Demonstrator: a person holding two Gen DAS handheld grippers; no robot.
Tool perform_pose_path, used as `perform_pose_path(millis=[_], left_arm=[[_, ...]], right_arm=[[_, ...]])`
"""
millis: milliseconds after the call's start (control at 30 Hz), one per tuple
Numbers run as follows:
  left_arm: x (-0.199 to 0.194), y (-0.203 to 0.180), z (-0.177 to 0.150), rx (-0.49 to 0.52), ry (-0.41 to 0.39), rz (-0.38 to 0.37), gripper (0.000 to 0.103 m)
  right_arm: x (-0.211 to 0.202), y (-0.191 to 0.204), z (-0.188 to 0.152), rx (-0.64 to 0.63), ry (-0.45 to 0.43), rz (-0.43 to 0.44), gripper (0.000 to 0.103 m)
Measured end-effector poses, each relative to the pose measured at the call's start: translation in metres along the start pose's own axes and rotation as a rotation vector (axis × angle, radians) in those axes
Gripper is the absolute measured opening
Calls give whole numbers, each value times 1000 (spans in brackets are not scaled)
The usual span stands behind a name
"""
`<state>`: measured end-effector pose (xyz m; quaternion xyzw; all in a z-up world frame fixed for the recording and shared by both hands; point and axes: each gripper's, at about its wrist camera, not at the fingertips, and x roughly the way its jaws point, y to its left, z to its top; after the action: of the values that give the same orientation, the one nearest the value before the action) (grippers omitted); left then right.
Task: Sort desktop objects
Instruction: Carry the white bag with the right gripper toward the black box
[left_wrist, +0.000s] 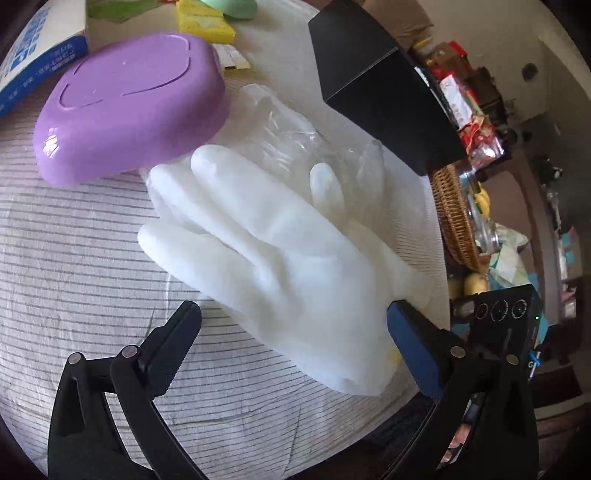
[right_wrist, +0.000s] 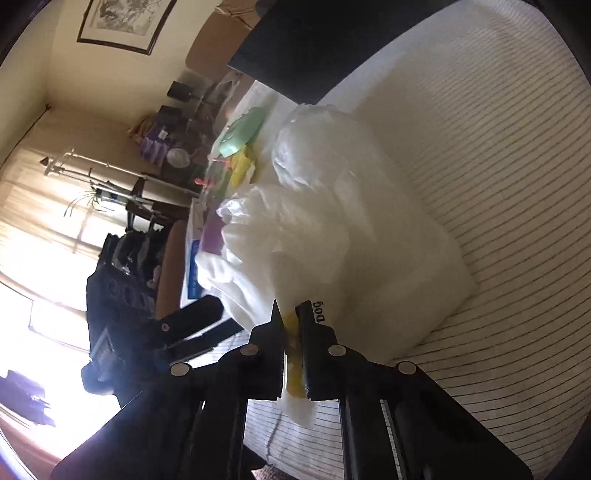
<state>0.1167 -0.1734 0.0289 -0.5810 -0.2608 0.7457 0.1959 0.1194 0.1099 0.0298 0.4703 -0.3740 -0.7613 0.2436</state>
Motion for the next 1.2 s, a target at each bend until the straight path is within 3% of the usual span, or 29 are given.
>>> perform_pose_path(millis=[200,433,533,733,933,1033,1200], left_arm=[[-18,16,-11,-126,-20,-190,101],[-28,-14,-6,-111,-52,-360,103],[-23,-23,6,-154,-78,-439,103],[-9,-27,19,-318,-109,-723,103],[-8,-37,29,-339,-147,-779,103],[-15,-38,29,-373,-175,-866,103],[-25,-17,15,-536,-212,-1048,103]], right_arm=[[-28,47,30,-40,-52,139,4],[-71,118,74,-131,-96,226,4],[-83,146,92,-157,-105,243,4],[-108,176,104,-198,-131,254,4],[-118,199,117,-257,-127,219,4],[-119,210,124,-278,-124,202,4],[-116,228,132,-313,-117,200,4]])
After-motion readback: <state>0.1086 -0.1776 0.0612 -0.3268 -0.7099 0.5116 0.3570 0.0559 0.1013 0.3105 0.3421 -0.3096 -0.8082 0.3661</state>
